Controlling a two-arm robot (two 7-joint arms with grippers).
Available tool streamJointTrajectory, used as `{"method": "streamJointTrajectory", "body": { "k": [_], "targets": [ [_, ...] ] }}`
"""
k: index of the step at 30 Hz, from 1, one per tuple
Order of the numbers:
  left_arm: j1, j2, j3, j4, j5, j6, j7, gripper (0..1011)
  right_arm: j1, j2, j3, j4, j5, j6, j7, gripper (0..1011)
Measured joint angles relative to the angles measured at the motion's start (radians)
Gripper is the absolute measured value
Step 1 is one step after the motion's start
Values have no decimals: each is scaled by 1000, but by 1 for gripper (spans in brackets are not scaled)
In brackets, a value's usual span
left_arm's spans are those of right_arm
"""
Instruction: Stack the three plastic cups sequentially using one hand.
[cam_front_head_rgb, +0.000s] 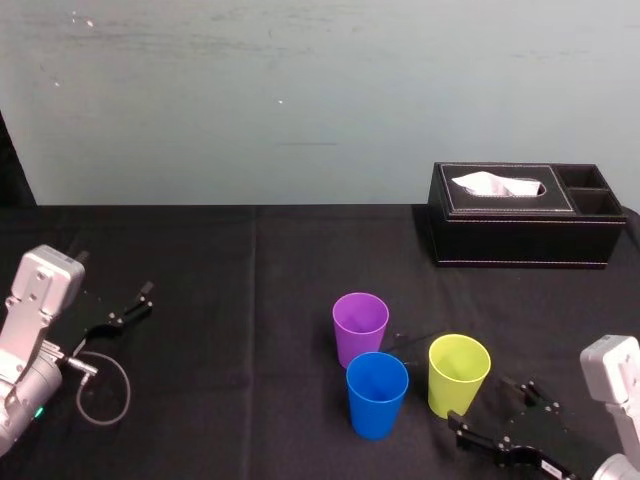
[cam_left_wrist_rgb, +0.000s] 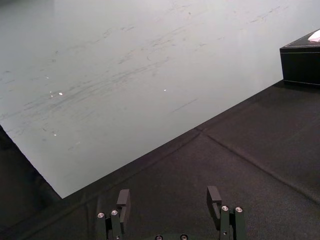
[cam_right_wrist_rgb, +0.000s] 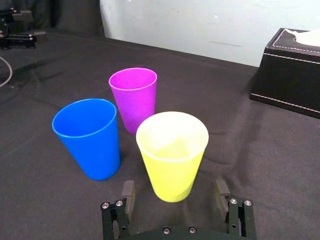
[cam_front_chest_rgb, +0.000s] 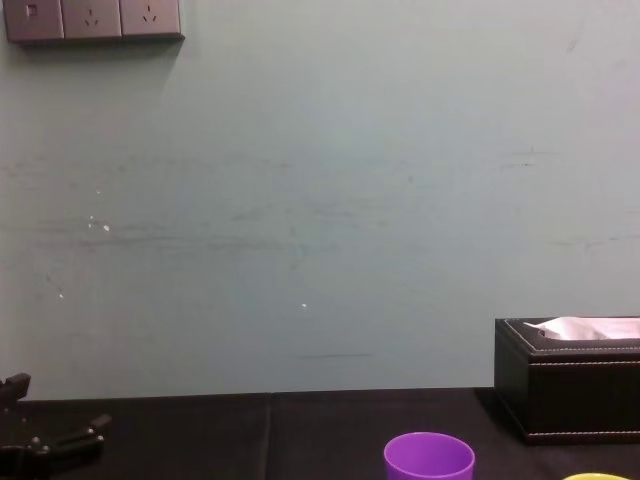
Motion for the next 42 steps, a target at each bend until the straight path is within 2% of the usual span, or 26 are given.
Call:
{"method": "streamJointTrajectory", "body": {
  "k": [23, 35, 42],
  "targets": [
    [0, 0, 0, 0, 0, 0, 0, 1000, 84, -122, -3, 102, -62, -29, 44, 1002],
    [0, 0, 0, 0, 0, 0, 0, 1000, 102, -162, 4, 130, -91, -36, 62, 1002],
    [0, 0, 0, 0, 0, 0, 0, 1000, 103, -180, 11, 135, -117, -39, 50, 1002]
  ]
}}
